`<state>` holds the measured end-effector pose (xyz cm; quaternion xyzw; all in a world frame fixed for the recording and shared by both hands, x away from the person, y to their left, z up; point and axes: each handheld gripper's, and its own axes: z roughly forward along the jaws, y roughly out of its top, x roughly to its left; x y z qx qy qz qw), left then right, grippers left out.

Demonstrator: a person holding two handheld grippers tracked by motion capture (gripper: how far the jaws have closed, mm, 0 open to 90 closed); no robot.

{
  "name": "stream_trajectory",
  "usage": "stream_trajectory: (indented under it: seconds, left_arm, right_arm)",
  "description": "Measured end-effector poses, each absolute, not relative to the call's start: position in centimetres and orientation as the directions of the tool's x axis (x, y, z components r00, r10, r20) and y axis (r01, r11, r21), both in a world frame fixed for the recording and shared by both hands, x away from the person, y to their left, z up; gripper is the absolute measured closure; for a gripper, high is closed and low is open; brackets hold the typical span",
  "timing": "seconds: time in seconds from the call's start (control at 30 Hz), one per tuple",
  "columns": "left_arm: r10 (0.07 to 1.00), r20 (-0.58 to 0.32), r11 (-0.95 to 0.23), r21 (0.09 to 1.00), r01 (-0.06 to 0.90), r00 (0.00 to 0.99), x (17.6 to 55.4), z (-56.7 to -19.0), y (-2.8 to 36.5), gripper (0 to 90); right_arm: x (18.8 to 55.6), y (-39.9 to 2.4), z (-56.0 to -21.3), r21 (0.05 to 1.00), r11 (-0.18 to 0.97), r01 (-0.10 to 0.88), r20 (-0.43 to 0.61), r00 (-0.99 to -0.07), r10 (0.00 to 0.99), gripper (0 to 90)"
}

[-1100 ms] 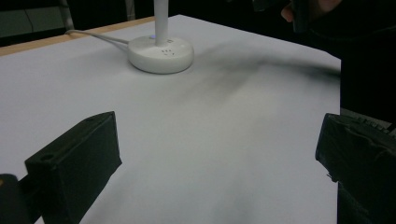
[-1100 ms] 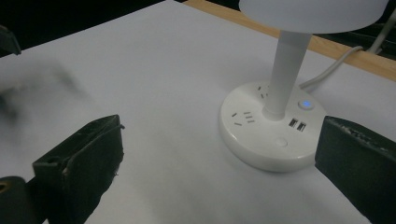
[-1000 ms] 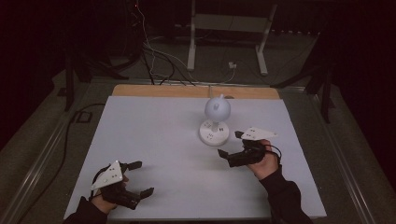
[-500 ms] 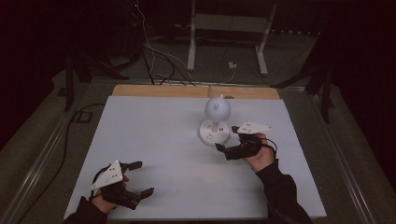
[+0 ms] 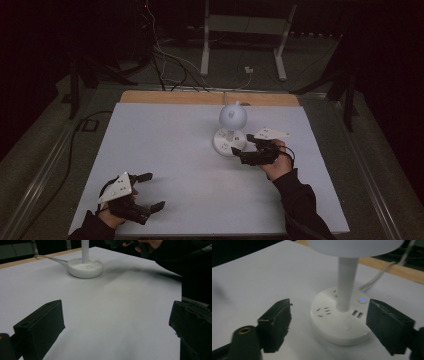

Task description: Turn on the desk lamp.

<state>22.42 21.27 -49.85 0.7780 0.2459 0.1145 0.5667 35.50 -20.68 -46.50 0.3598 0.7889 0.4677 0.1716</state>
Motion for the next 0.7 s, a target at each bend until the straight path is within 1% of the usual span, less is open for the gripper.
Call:
stream_trajectory:
  seconds: [0.03,0.1,0.3,0.33,0.37,0.43,0.5,0.6,0.7]
  left_arm:
    - [0.512,-0.101,-0.237,0.938,0.253,0.853,22.4,-49.9,21.3,0.4]
    - [0.513,-0.101,-0.237,0.938,0.253,0.853,22.4,-49.9,21.3,0.4]
    - [0.512,-0.100,-0.239,0.937,0.253,0.853,22.4,-49.9,21.3,0.4]
    - [0.511,-0.099,-0.241,0.937,0.253,0.854,22.4,-49.9,21.3,0.4]
    - [0.511,-0.102,-0.237,0.938,0.254,0.853,22.4,-49.9,21.3,0.4]
    - [0.511,-0.104,-0.236,0.937,0.256,0.853,22.4,-49.9,21.3,0.4]
    - [0.511,-0.102,-0.240,0.937,0.255,0.854,22.4,-49.9,21.2,0.4]
    - [0.511,-0.105,-0.236,0.937,0.257,0.853,22.5,-49.9,21.2,0.4]
    - [0.510,-0.101,-0.242,0.936,0.256,0.854,22.4,-49.9,21.2,0.4]
  right_arm:
    - [35.6,-20.6,-46.6,0.864,0.295,0.409,0.068,-0.674,0.736,22.9]
    - [35.7,-20.7,-46.6,0.859,0.290,0.421,0.082,-0.673,0.735,23.3]
    - [36.2,-20.9,-47.1,0.854,0.304,0.422,0.048,-0.645,0.762,40.4]
    - [36.2,-20.9,-47.1,0.854,0.304,0.422,0.048,-0.645,0.762,40.4]
    - [36.4,-21.0,-47.3,0.847,0.318,0.425,0.037,-0.645,0.763,45.4]
    - [36.6,-21.0,-47.4,0.840,0.325,0.436,0.036,-0.640,0.767,52.4]
    - [36.7,-21.2,-47.6,0.841,0.338,0.422,0.008,-0.635,0.773,59.8]
    - [36.9,-21.3,-47.7,0.838,0.342,0.425,0.001,-0.629,0.777,68.5]
    - [37.1,-21.3,-47.9,0.835,0.338,0.433,0.007,-0.623,0.782,74.9]
